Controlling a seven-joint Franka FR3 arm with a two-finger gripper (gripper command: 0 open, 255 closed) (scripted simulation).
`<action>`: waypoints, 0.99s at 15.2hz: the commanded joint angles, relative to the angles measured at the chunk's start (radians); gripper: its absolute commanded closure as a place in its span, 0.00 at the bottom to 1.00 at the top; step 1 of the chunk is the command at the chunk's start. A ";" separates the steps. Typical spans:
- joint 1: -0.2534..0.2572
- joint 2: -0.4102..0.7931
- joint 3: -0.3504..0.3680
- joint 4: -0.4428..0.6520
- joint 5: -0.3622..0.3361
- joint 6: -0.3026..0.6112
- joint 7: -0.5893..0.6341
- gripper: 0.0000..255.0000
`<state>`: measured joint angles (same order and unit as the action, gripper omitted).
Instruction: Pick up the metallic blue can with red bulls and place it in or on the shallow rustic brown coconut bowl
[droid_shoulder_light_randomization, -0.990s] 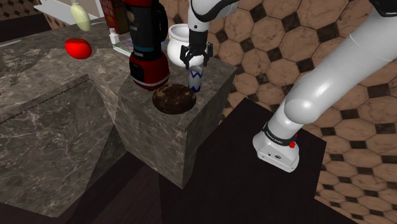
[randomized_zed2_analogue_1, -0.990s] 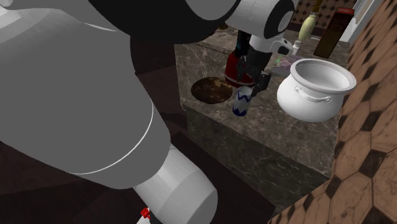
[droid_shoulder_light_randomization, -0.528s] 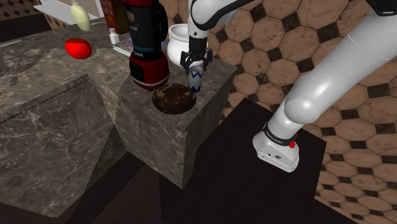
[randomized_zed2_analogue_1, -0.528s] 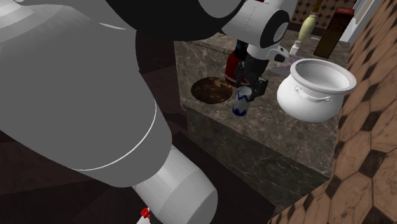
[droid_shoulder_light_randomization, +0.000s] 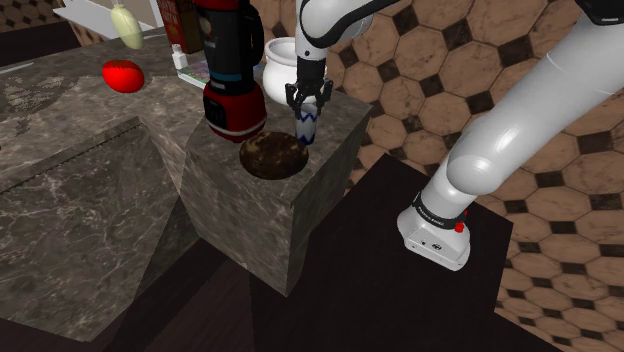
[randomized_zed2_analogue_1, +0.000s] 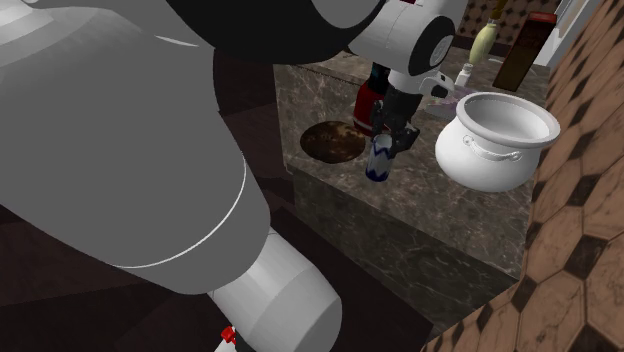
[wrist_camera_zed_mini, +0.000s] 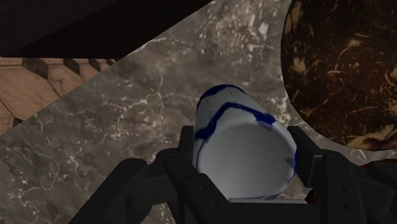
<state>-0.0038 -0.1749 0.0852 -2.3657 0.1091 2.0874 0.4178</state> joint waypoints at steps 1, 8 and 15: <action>0.000 0.000 0.000 0.000 0.000 0.000 0.000 1.00; 0.000 -0.014 -0.001 0.015 -0.001 -0.028 0.002 1.00; -0.001 -0.052 -0.003 0.074 -0.003 -0.126 0.008 1.00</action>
<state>-0.0057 -0.2262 0.0813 -2.3052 0.1062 1.9760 0.4231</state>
